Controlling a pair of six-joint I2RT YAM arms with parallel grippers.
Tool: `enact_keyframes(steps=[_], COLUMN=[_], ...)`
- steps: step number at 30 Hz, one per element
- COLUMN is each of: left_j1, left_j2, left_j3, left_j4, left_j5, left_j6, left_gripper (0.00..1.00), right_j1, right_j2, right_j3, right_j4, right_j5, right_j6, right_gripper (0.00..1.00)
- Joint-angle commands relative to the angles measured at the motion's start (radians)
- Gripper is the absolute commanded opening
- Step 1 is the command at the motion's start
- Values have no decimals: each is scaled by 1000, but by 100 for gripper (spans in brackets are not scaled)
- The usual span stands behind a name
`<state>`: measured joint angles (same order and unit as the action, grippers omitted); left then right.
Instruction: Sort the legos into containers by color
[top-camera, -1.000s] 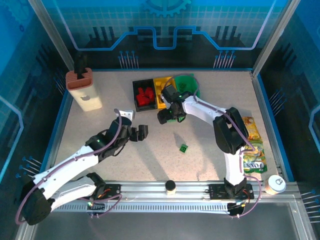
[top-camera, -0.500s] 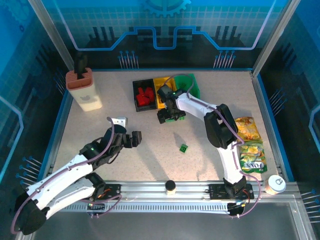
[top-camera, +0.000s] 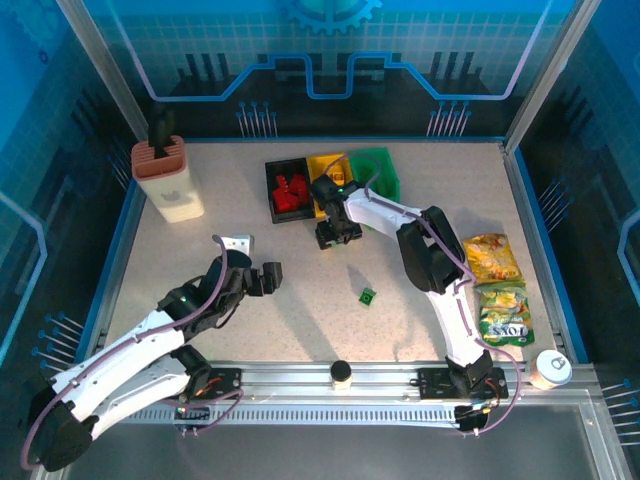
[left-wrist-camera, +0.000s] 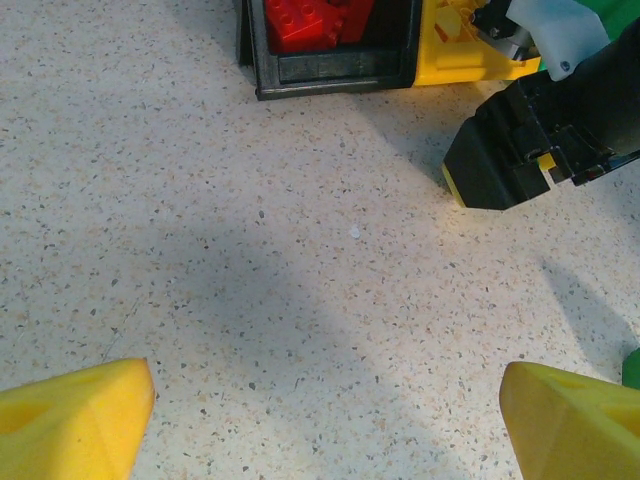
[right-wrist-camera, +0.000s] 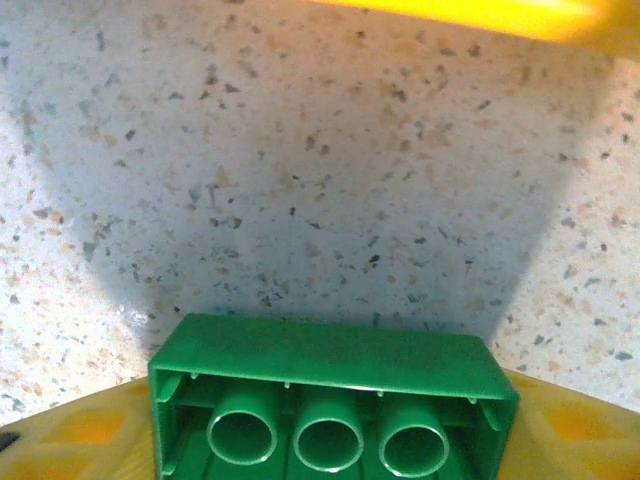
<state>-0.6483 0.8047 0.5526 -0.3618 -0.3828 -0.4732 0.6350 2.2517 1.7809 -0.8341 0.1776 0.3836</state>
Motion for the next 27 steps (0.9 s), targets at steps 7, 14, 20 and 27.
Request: enact_keyframes(steps=[7,14,20,27], left_j1=[1,-19,-108,-198], left_j2=[-18,41,136,311], left_j3=[-16,-3,28,100], left_j4=[-9,0,35,88], left_j5=[-21,19,12,25], left_j6=[3,9,10,50], left_gripper=[90,88,88,88], right_j1=[-43,-227,-306,-272], right_j2=[-161,-143,67,-37], right_j3=[28,178,493,432], right_j4=[-49,-63,-162,-111], right_j5=[77,19,-34,-9], right_j6=[-36,-59,-85,-110], right_gripper=[52,52,73,98])
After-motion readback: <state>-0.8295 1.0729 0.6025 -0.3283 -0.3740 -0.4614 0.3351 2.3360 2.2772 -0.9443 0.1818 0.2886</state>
